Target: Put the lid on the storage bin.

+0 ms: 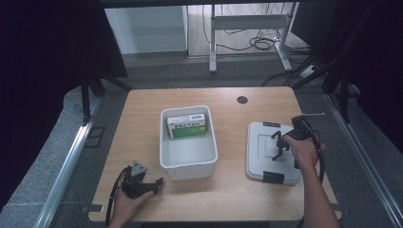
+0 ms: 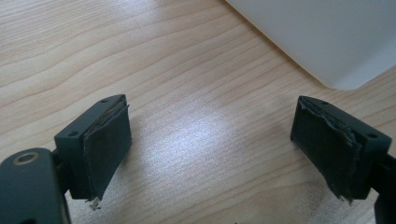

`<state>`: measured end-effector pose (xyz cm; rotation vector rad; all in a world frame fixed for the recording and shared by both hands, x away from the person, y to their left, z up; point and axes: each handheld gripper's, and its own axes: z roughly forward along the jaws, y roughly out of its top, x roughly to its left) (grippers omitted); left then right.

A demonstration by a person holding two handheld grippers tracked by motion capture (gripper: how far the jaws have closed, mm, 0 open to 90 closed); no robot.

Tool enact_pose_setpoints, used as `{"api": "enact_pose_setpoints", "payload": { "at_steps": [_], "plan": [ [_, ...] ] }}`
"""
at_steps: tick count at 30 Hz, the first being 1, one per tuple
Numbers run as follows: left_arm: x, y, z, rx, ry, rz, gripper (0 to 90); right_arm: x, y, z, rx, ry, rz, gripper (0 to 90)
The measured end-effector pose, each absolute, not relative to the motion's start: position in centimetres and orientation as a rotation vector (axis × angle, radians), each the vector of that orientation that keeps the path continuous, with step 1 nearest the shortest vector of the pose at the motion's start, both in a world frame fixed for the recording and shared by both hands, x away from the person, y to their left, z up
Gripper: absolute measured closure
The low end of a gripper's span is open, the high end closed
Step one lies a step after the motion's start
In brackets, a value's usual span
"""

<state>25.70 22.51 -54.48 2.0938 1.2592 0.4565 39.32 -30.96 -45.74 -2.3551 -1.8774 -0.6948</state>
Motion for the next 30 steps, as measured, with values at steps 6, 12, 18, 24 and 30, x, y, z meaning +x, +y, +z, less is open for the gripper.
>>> {"api": "enact_pose_setpoints", "payload": {
  "at_steps": [6,12,18,24,30],
  "plan": [
    [25.7,22.5,-54.5,2.094,1.260,0.457,12.1,39.2,-30.9,-45.1,-2.350,-1.882,-0.711,85.0],
    [25.7,22.5,-54.5,2.093,1.260,0.456,12.1,38.9,-31.0,-43.7,-2.331,-1.904,-0.752,84.9],
    [25.7,22.5,-54.5,2.093,1.260,0.457,12.1,38.5,-30.9,-42.1,-2.306,-1.923,-0.786,85.0],
    [25.7,22.5,-54.5,2.093,1.260,0.456,12.1,38.2,-30.6,-40.6,-2.279,-1.934,-0.820,85.0],
    [25.7,22.5,-54.5,2.093,1.261,0.457,12.1,37.9,-30.5,-39.2,-2.274,-1.930,-0.855,85.0]
  ]
}}
